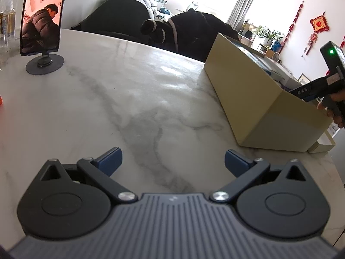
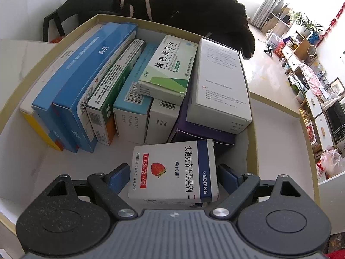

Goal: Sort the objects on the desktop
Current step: 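Lower the box into the deep box and open the right tool, then withdraw the open right tool up out of the deep box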

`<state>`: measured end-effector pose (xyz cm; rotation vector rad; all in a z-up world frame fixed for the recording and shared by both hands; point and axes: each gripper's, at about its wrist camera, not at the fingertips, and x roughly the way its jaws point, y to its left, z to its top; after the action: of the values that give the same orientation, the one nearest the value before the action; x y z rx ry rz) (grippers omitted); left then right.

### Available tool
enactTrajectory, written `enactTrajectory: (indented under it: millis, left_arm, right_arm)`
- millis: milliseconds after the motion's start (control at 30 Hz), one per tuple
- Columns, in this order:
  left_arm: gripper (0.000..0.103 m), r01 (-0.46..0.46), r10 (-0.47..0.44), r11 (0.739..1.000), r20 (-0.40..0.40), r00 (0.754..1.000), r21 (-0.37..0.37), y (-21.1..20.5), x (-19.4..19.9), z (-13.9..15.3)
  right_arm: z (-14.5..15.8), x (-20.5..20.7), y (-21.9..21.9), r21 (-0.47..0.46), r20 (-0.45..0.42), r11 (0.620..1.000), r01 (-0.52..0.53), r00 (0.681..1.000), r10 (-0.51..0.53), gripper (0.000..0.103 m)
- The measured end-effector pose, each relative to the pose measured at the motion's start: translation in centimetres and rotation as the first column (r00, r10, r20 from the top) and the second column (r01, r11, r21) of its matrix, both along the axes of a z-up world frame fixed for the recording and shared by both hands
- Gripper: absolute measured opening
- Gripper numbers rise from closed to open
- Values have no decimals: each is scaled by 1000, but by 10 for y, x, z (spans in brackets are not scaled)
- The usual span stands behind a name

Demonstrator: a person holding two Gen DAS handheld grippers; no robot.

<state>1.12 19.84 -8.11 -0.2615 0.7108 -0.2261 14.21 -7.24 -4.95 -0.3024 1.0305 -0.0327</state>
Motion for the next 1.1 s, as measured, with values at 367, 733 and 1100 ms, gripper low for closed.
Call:
enactTrajectory:
  millis: [367, 733, 1100]
  left_arm:
    - [103, -4, 4, 1000, 1, 1000, 3, 2, -2, 1]
    - [103, -8, 8, 1000, 23, 1000, 29, 0, -12, 10]
    - [103, -19, 15, 997, 62, 998, 76, -1, -31, 28]
  right_arm:
    - [8, -2, -2, -91, 51, 996, -24, 998, 29, 63]
    - [18, -10, -15, 20, 64, 1000, -17, 998, 16, 58]
    - [11, -2, -20, 115, 20, 993, -19, 1000, 17, 54]
